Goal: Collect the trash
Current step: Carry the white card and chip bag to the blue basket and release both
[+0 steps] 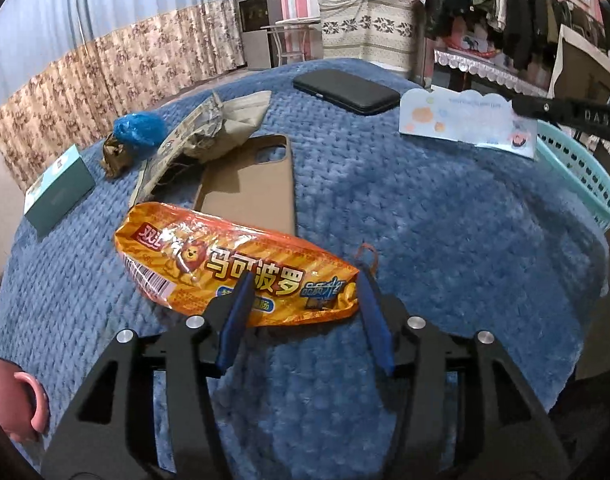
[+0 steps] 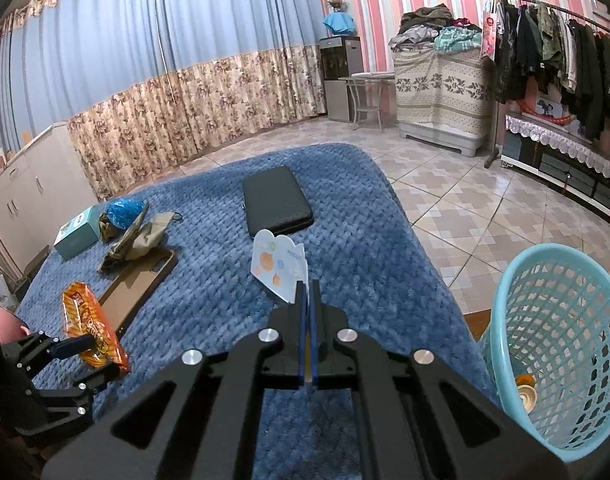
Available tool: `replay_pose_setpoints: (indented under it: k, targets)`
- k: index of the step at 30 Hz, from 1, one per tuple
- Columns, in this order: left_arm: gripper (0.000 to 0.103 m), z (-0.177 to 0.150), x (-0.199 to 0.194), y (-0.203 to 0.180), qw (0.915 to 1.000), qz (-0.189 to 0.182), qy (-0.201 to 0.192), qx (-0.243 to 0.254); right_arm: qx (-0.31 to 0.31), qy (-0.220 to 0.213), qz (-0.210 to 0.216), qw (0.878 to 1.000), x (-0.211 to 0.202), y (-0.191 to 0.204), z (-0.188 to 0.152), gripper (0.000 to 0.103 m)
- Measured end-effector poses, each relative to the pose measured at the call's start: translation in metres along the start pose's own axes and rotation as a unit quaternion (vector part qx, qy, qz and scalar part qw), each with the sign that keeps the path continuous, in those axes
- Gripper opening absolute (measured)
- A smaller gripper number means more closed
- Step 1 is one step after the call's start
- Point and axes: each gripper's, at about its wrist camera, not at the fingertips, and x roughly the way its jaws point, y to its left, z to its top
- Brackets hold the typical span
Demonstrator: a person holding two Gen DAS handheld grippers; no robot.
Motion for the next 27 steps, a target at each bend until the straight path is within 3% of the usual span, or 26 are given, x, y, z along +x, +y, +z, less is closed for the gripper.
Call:
replay_pose_setpoints:
  k: [3, 6, 7, 16, 18, 20, 27]
  targets:
    - [0.054, 0.002, -0.001, 0.001, 1.0, -0.001, 0.004, -0.002, 0.003, 0.0, -0.001, 1.0, 0.001, -0.002, -0.001, 0.002]
    - [0.072, 0.004, -0.007, -0.005, 0.9998, -0.017, -0.003, 0.003, 0.007, -0.001, -0.002, 1.0, 0.0, -0.006, -0.001, 0.002]
    - [0.074, 0.003, -0.009, -0.009, 0.9998, -0.016, -0.008, 0.01, 0.006, -0.001, -0.003, 1.0, 0.001, -0.006, -0.001, 0.002]
    - [0.073, 0.005, -0.002, -0.016, 0.9995, -0.028, -0.001, 0.015, 0.015, -0.004, -0.007, 1.0, 0.0, -0.013, -0.001, 0.002]
    - [0.062, 0.007, 0.0, -0.018, 0.9992, -0.037, 0.004, 0.016, 0.018, -0.005, -0.008, 1.0, -0.001, -0.016, 0.0, 0.002]
    - [0.06, 0.009, -0.001, -0.021, 0.9989, -0.045, 0.008, 0.014, 0.02, -0.006, -0.009, 1.0, -0.002, -0.018, -0.001, 0.002]
    - [0.076, 0.011, -0.019, -0.033, 0.9975, -0.062, -0.014, 0.032, 0.028, -0.009, -0.012, 0.999, -0.005, -0.023, 0.002, 0.002]
